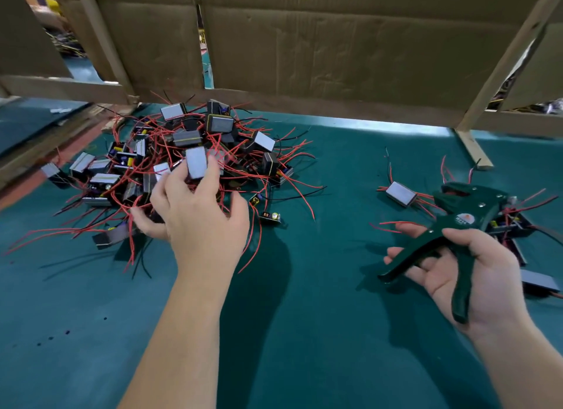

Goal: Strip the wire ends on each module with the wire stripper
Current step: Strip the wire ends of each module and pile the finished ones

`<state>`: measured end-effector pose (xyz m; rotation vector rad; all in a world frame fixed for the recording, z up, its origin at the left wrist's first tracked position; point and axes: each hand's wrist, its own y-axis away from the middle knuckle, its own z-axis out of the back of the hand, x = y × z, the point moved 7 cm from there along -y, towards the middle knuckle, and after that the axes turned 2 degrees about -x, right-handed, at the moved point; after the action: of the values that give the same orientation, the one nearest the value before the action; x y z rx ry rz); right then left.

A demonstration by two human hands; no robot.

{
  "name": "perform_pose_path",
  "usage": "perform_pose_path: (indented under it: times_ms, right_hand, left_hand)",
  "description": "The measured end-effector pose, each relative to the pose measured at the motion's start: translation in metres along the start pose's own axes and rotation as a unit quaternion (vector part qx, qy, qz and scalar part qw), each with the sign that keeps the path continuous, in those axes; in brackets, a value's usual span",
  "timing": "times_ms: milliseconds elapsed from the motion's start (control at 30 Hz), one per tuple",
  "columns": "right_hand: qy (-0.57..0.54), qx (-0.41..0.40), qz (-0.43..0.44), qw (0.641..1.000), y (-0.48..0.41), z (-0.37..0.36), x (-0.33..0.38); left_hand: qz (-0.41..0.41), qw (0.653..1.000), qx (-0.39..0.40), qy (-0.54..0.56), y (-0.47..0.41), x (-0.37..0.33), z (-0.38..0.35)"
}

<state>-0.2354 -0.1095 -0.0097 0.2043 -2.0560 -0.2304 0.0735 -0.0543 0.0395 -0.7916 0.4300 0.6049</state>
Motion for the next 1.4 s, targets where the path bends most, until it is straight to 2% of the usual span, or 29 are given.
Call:
perform_pose_path:
  times_ms: [67,167,233,300,400,467,567,667,833,967,1000,1133,1200,1333,1400]
  right_hand:
    - [0.005,0.017,0.002,1.0,0.002,-0.005,-0.001]
    - [0.008,0.041,0.017,0.999,0.006,-0.01,-0.001]
    - [0.002,0.073,0.025,0.997,0.009,-0.017,-0.001]
    - [-0.013,0.11,0.02,0.994,0.012,-0.024,-0.001]
    - [-0.041,0.169,-0.015,0.985,0.019,-0.032,-0.003]
    - [-0.051,0.208,-0.041,0.976,0.026,-0.04,-0.006]
    - [-0.056,0.228,-0.063,0.97,0.03,-0.046,-0.01]
    - [-0.072,0.224,-0.071,0.969,0.029,-0.048,-0.011]
    - [-0.081,0.201,-0.066,0.974,0.024,-0.045,-0.011]
    - [-0.086,0.187,-0.072,0.976,0.022,-0.042,-0.012]
    - [-0.085,0.182,-0.077,0.977,0.021,-0.042,-0.013]
    - [-0.079,0.181,-0.098,0.975,0.02,-0.045,-0.019]
    - [-0.074,0.19,-0.105,0.973,0.021,-0.047,-0.023]
    - [-0.067,0.212,-0.12,0.968,0.022,-0.051,-0.029]
    - [-0.063,0.219,-0.122,0.966,0.023,-0.052,-0.03]
  left_hand:
    - [-0.085,0.986,-0.034,0.14,0.0,-0.018,0.008]
    - [-0.255,0.923,-0.03,0.285,0.014,-0.047,0.013]
    - [-0.26,0.902,0.033,0.344,0.024,-0.057,0.003]
    - [-0.177,0.883,0.126,0.417,0.033,-0.059,-0.013]
    - [-0.014,0.817,0.227,0.53,0.039,-0.055,-0.032]
    - [0.072,0.754,0.247,0.604,0.038,-0.054,-0.038]
    - [0.221,0.641,0.245,0.693,0.038,-0.049,-0.044]
    - [0.319,0.572,0.258,0.71,0.04,-0.043,-0.048]
    - [0.371,0.527,0.295,0.705,0.045,-0.042,-0.054]
    - [0.395,0.477,0.33,0.712,0.053,-0.046,-0.061]
    - [0.394,0.478,0.339,0.708,0.055,-0.047,-0.062]
    - [0.364,0.518,0.367,0.682,0.058,-0.05,-0.062]
    - [0.363,0.517,0.376,0.678,0.06,-0.051,-0.061]
    - [0.341,0.541,0.391,0.662,0.063,-0.055,-0.062]
    - [0.353,0.533,0.397,0.659,0.066,-0.055,-0.065]
